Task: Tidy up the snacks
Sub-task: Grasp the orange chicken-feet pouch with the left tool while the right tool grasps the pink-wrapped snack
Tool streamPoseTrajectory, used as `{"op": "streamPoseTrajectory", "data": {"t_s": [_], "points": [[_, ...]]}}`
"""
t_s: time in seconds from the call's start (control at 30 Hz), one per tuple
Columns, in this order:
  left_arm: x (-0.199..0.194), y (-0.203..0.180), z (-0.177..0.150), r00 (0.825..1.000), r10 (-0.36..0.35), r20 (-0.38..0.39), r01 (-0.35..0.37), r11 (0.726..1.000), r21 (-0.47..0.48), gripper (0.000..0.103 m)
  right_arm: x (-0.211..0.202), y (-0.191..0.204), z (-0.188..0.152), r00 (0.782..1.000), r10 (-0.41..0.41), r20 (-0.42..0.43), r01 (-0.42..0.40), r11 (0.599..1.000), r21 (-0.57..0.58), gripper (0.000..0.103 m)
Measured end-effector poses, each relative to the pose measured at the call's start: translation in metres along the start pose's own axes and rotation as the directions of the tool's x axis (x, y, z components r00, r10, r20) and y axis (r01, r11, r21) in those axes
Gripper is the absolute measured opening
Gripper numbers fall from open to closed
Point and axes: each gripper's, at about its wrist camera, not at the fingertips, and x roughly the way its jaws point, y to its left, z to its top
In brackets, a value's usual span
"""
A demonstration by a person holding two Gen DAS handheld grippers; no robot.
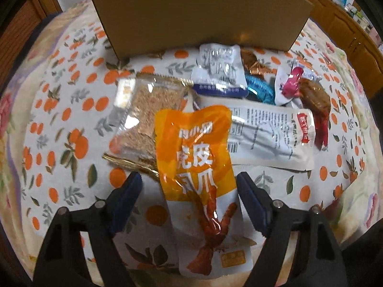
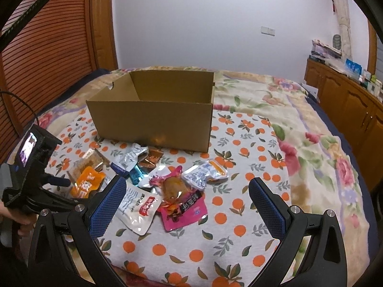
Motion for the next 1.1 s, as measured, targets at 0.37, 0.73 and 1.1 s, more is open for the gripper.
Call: {"op": "streamPoseTrajectory", "data": {"t_s": [0.37,0.73,1.1], "points": [[0.013,-0.003,-0.002,1.000,-0.002,-0.030,0.002,1.000,0.012,0.081,0.039,-0.007,-0.005,0.989,0.092,-0.116,-0.095,0.995,-0.022,0.103],[-0.004,0.000,0.000,0.997,-0.070,-0.017,0.071,0.998,0.004,0.048,0.100,-0.024,-0.009,0.955,0.149,-0.256,-0.160,0.987,-0.024,0.099],[-0.032,-0.005,0.010,0.994,-0.094,0.063,0.093,0.995,0.022,0.048,0.130,-0.015,-0.009,0.916,0.239,-0.321,-0.273,0.960,-0.066,0.053]]}}
